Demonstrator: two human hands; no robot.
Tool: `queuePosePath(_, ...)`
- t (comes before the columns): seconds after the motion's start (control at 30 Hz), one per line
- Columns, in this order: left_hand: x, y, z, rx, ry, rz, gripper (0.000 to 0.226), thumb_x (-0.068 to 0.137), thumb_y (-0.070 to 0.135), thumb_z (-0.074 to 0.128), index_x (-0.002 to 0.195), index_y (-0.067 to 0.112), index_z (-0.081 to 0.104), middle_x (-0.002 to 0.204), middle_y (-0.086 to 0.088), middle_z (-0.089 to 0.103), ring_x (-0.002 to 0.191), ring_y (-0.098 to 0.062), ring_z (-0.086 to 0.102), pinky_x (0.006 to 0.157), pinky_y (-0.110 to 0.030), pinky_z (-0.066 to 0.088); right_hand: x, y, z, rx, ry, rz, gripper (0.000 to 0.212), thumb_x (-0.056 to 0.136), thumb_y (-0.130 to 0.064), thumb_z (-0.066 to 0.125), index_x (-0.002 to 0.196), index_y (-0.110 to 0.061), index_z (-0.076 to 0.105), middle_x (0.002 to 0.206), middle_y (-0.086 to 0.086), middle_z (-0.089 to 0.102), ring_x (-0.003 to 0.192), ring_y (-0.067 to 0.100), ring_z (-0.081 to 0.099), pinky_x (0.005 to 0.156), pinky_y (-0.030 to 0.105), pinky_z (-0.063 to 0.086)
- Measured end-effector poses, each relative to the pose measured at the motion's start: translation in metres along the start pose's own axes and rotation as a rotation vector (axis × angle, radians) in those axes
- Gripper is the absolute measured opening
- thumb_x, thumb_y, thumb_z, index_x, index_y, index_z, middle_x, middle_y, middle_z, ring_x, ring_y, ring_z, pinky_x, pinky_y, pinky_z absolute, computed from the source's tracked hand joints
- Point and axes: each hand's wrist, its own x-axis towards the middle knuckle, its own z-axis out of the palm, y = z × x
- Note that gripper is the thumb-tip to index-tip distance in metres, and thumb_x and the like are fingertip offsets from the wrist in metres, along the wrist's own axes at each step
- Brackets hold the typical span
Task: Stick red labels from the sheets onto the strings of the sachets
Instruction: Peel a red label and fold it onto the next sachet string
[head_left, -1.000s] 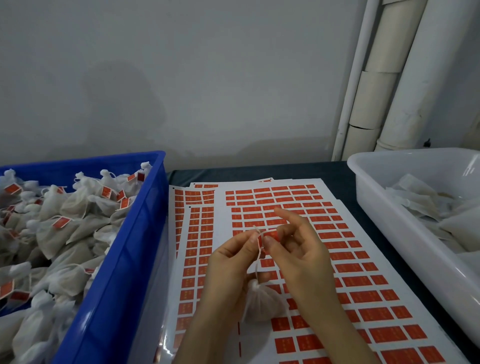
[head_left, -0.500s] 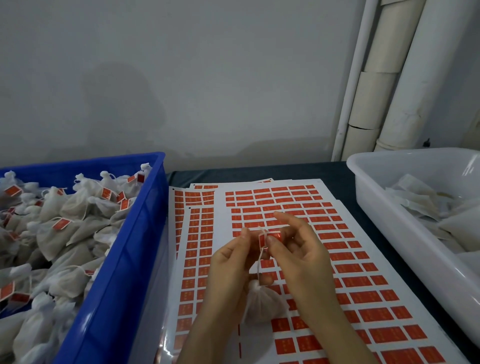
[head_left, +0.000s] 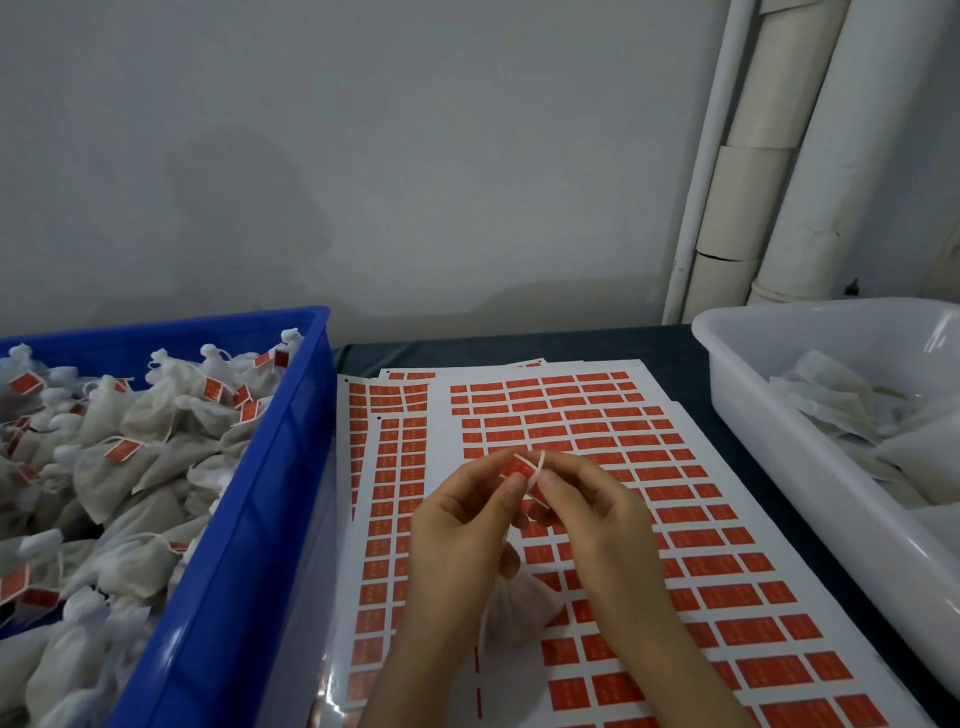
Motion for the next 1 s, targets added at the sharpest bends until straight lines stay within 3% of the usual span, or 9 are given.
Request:
queuePosePath(0.17,0.002,-0.004,-0.001,0.093,0.074,0.096,0.019,0.078,0.019,0.071,0.085,0.037,0.070,0.079,0.012,0.072,0.068,-0.009,0.068,0.046,-0.013,0.046,0.000,0.002,-0.001,-0.106,0.015,-0.010,0.012,0.084,-0.027,0.061,0.084,-0.038,0.058,0.084,-0.024,0.063,0.086,-0.012,0.058,0.065,0.001,0.044)
queuePosePath(0.33,0.003,-0.006,0.001,0.124,0.080,0.121,0.017,0.077,0.021,0.072,0.080,0.037,0.070,0.080,0.018,0.072,0.073,-0.004,0.068,0.049,-0.010,0.048,0.001,0.003,-0.001,-0.106,0.060,0.012,0.012,0.083,-0.026,0.063,0.081,-0.037,0.059,0.079,-0.026,0.063,0.082,-0.015,0.058,0.060,0.000,0.043)
queuePosePath(0.5,0.004,-0.010,0.002,0.188,0.088,0.154,0.011,0.075,0.027,0.072,0.078,0.037,0.069,0.077,0.021,0.071,0.073,-0.001,0.067,0.052,-0.011,0.051,0.001,0.004,0.000,0.012,0.114,0.072,0.011,0.082,-0.024,0.064,0.076,-0.033,0.062,0.072,-0.032,0.065,0.077,-0.012,0.061,0.053,0.002,0.043)
queuePosePath(0.67,0.002,-0.012,0.005,0.180,0.079,0.197,0.012,0.067,0.038,0.070,0.079,0.036,0.068,0.078,0.022,0.070,0.078,-0.001,0.067,0.059,-0.008,0.050,0.002,0.007,0.002,0.219,0.180,0.206,0.012,0.083,-0.019,0.064,0.074,-0.027,0.069,0.073,-0.015,0.071,0.074,0.003,0.068,0.055,0.011,0.050)
queuePosePath(0.87,0.004,-0.016,0.004,0.212,0.165,0.278,0.020,0.072,0.021,0.078,0.077,0.030,0.061,0.077,0.020,0.068,0.076,-0.004,0.065,0.057,-0.005,0.047,0.000,0.003,0.002,-0.053,0.125,0.075,0.012,0.081,-0.028,0.065,0.075,-0.038,0.062,0.075,-0.037,0.062,0.080,-0.016,0.058,0.054,0.000,0.042)
queuePosePath(1.0,0.003,-0.017,0.004,0.284,0.189,0.356,0.021,0.074,0.018,0.076,0.073,0.032,0.060,0.077,0.023,0.066,0.077,-0.002,0.063,0.059,-0.004,0.046,0.001,0.002,0.001,-0.093,0.100,0.049,0.013,0.080,-0.031,0.064,0.076,-0.042,0.060,0.076,-0.040,0.061,0.083,-0.018,0.057,0.057,-0.001,0.042)
